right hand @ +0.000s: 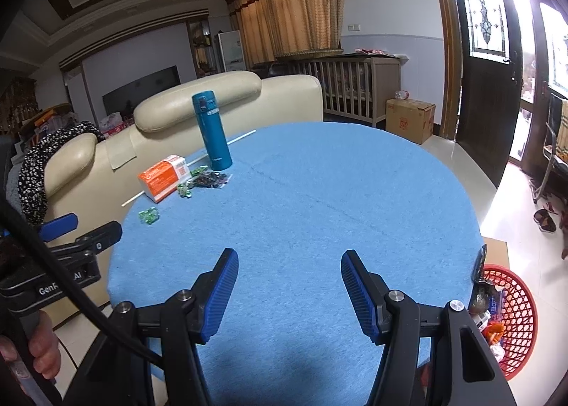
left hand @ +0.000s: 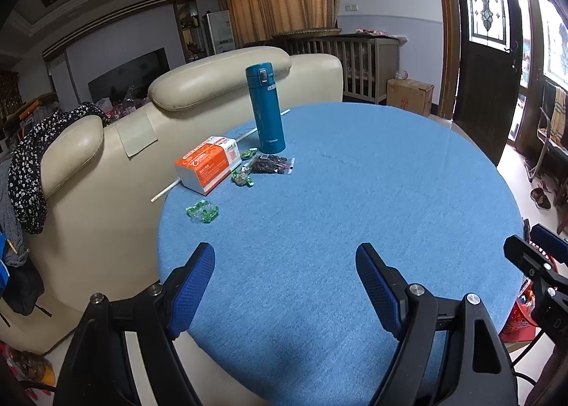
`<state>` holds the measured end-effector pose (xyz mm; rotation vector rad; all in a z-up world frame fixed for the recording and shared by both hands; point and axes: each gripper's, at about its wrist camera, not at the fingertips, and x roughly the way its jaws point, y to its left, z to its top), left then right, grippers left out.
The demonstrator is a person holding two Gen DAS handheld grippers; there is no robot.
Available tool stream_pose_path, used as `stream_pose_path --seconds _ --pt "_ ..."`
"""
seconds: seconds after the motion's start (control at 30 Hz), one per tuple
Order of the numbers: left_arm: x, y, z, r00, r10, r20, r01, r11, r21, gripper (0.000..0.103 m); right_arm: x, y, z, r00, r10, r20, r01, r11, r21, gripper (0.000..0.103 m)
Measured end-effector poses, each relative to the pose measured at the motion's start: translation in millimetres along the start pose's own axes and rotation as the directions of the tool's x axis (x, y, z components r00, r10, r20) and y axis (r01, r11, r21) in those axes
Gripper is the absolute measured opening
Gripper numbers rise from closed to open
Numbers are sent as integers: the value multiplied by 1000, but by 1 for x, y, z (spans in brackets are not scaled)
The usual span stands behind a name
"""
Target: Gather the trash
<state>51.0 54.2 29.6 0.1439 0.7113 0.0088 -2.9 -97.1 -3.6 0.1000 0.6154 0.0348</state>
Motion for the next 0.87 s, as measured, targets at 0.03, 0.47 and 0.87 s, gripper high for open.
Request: stream_pose_path --seconds 0.03,0.47,0.87 --pt "3 -1 1 1000 1 -3 -1 1000 3 82 3 -2 1 1000 -4 -2 4 1000 5 64" --pt "38 -9 24 998 -35 -60 38 998 47 82 33 -23 12 995 -78 -57 82 994 66 64" --pt "54 -37 45 992 -128 -13 128 979 161 82 29 -40 23 983 -180 -42 184 975 123 65"
